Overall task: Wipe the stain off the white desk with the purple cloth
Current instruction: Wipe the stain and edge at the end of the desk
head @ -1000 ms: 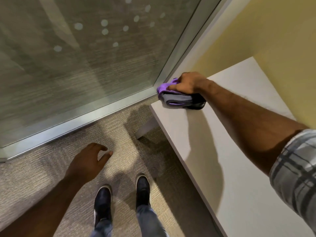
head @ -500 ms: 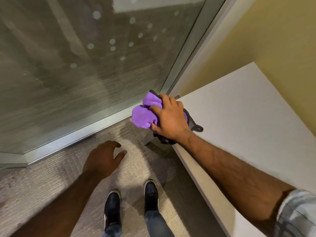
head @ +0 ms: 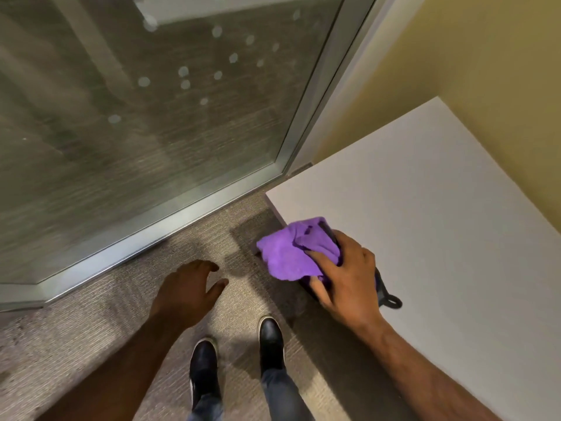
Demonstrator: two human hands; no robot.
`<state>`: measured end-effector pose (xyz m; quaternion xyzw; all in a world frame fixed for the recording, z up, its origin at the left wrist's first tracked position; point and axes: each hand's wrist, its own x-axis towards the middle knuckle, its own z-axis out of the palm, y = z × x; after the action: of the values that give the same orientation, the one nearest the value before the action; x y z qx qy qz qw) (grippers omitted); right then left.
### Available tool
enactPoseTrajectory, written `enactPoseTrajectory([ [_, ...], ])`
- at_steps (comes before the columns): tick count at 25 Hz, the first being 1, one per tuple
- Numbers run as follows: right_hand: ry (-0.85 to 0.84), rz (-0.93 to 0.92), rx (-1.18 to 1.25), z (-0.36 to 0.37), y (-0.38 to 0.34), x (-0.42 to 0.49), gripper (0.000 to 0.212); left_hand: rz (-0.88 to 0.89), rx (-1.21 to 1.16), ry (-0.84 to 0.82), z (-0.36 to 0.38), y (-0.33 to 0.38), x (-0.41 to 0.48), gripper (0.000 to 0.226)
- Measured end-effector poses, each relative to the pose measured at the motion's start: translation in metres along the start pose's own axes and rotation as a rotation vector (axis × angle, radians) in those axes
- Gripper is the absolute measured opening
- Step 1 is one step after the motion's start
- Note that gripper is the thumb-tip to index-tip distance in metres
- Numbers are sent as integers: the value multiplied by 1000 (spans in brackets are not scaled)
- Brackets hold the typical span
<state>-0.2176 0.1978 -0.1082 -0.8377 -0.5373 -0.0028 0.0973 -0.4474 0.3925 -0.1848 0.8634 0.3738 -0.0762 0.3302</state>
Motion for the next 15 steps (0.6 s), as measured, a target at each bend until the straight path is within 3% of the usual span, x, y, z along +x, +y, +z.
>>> enactPoseTrajectory([
  [4,88,139,132,-8,21,-30,41,34,8,-17,-5,8,9,49],
  [6,131,242,137,-11,31,-36,45,55,20,-21,-11,10,10,50],
  [10,177,662,214,-15,63,-25,57,71,18,4,-23,13,11,47],
  [15,239,717,156,-14,104,41,44,95,39,-5,-31,17,13,49],
])
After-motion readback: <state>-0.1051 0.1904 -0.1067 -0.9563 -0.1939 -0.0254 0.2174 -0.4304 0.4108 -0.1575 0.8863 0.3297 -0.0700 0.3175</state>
